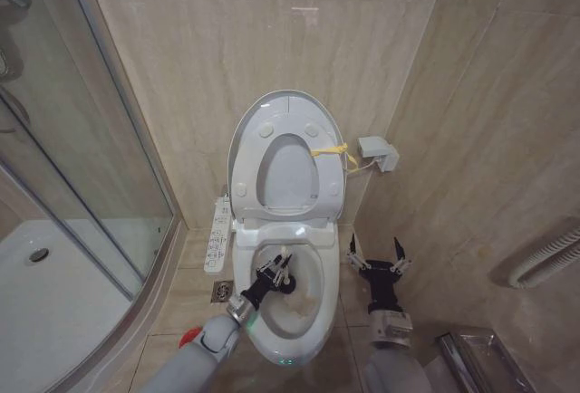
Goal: Open the toilet lid, clean the toilet bowl with a toilet brush, close the toilet lid, and flush.
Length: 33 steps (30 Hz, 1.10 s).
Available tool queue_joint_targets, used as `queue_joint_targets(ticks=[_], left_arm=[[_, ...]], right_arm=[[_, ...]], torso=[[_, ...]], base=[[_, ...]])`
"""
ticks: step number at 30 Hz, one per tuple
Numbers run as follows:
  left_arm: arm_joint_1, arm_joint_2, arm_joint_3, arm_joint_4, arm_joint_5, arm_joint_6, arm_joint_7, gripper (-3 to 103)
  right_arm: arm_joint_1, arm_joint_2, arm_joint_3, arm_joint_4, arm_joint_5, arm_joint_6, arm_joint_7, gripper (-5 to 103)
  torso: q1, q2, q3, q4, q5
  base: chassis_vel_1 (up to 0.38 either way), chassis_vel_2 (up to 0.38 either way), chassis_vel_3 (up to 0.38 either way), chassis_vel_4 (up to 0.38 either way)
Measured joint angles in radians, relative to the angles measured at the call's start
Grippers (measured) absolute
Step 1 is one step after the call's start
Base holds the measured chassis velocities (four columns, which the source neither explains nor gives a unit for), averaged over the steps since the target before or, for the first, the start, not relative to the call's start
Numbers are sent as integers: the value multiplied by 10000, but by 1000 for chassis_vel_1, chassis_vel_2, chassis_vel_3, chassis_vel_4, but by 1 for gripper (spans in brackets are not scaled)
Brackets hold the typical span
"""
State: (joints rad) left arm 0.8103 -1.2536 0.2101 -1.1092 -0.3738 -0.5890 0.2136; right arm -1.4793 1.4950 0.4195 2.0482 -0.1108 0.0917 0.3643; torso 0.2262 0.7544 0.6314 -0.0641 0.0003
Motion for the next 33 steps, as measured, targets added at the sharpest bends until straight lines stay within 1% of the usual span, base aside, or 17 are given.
queue_joint_targets(ticks=[2, 6, 9, 10, 14, 18, 19, 22, 23, 24, 26, 27, 29, 31, 33], left_arm=[[-101, -87, 59, 224, 3, -63, 67, 18], [-441, -380, 260, 1145, 27, -325, 370, 18], [-508, -442, 274, 1373, 46, -375, 460, 18], [-518, -473, 274, 1525, 70, -388, 519, 18], [-477, -523, 232, 1558, 92, -373, 483, 18], [-354, -513, 155, 1210, 86, -321, 347, 18], [-293, -490, 132, 1007, 83, -286, 311, 18], [-10, -395, -94, 88, 77, -82, 153, 18], [-10, -395, -94, 88, 77, -82, 153, 18], [66, -368, -135, -155, 68, -5, 90, 18], [385, -246, -228, -1071, 47, 227, -105, 17], [385, -246, -228, -1071, 47, 227, -105, 17], [570, -171, -240, -1552, 57, 314, -182, 17], [913, -80, -201, -2280, 84, 410, -275, 17], [1006, -64, -169, -2477, 87, 435, -304, 16]], right_arm=[[-1, 0, 0, -1, 0, 0, 0, 100], [0, 0, 0, 0, 0, 0, 0, 100], [-1, 0, 0, 0, 0, 0, -1, 100], [-1, 0, 0, 0, 0, 0, 0, 100], [0, 0, 0, 0, 0, 0, 0, 100], [0, 1, 0, 0, 0, 0, 0, 100], [0, 0, 1, 0, 0, 0, 0, 100], [0, 0, 0, 0, 0, 0, 0, 100], [0, 0, 0, 0, 0, 0, 0, 100], [0, 0, 0, 0, 0, 0, 0, 100], [0, 0, 0, 0, 0, 0, 0, 100], [0, 0, 0, 0, 0, 0, 0, 100], [0, 0, 0, 0, 0, 0, 0, 100], [0, 0, 0, 0, 0, 0, 0, 100], [0, 0, 0, 0, 0, 0, 0, 100]], torso=[[0, 1, -1, 1, 0], [0, 1, -1, 0, -1], [-2, 2, -2, 2, 4], [-2, 2, -2, 7, 4], [-2, 1, 0, 3, 2], [-1, 1, 1, -1, -2], [-1, 0, 1, -6, -6], [0, 0, 1, -6, -5], [0, 0, 1, -6, -5], [0, 0, 1, -4, -5], [0, 0, 1, -1, -5], [0, 0, 1, -1, -5], [0, 0, 1, -1, -3], [0, 0, 1, 0, -3], [0, 0, 1, 1, -3]], base=[[0, 0, 0, 0], [0, 0, 0, 0], [0, 0, 0, 0], [0, 0, 0, 0], [0, 0, 0, 0], [0, 0, 0, 0], [0, 0, 0, 0], [0, 0, 0, 0], [0, 0, 0, 0], [0, 0, 0, 0], [0, 0, 0, 0], [0, 0, 0, 0], [0, 0, 0, 0], [0, 0, 0, 0], [0, 0, 0, 0]])
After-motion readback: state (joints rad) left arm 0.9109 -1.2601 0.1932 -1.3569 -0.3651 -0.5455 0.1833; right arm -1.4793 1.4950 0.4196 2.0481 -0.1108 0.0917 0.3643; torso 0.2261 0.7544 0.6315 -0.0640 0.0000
